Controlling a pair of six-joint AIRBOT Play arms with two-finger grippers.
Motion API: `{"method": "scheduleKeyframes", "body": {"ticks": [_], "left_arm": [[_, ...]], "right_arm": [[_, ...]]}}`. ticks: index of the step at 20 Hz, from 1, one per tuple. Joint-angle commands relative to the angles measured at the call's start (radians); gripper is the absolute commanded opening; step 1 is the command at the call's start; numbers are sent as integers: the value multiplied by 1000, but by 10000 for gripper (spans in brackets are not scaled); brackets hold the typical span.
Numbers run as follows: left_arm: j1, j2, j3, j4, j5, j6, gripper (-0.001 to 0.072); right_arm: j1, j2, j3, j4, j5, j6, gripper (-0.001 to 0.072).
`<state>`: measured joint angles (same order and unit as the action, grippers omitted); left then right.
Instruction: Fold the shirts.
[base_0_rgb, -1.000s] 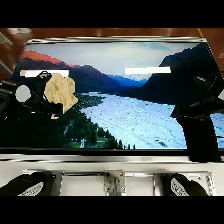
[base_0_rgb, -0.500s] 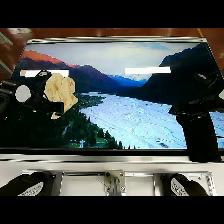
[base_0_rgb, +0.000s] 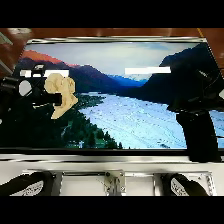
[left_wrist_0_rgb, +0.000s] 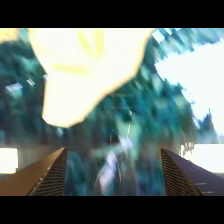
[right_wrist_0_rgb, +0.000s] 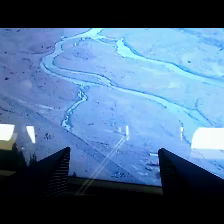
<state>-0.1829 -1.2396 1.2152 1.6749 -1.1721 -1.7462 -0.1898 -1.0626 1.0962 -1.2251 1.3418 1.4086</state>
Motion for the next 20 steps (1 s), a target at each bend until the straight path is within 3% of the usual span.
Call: {"method": "scheduleKeyframes", "body": {"ticks": [1,7,11,12,13,14,16,20], "left_arm": [[115,-185,130,-32,47,-13,697],[242,-583,441,-249,64,-11,698],[259,-716,531,-306,69,3,692],[260,-723,533,-306,72,-3,591],[260,-724,533,-306,68,-1,239],[259,-721,535,-312,56,19,44],[256,-710,557,-326,-15,70,34],[181,-580,564,-325,-180,271,34]], "right_arm": [[0,0,0,5,-68,0,672],[0,0,0,4,-123,0,672],[0,0,0,4,-131,0,672],[0,0,0,4,-131,0,672],[0,0,0,4,-131,0,672],[0,0,0,4,-131,0,672],[0,0,0,0,-131,0,672],[0,1,1,-60,-155,-8,671]]}}
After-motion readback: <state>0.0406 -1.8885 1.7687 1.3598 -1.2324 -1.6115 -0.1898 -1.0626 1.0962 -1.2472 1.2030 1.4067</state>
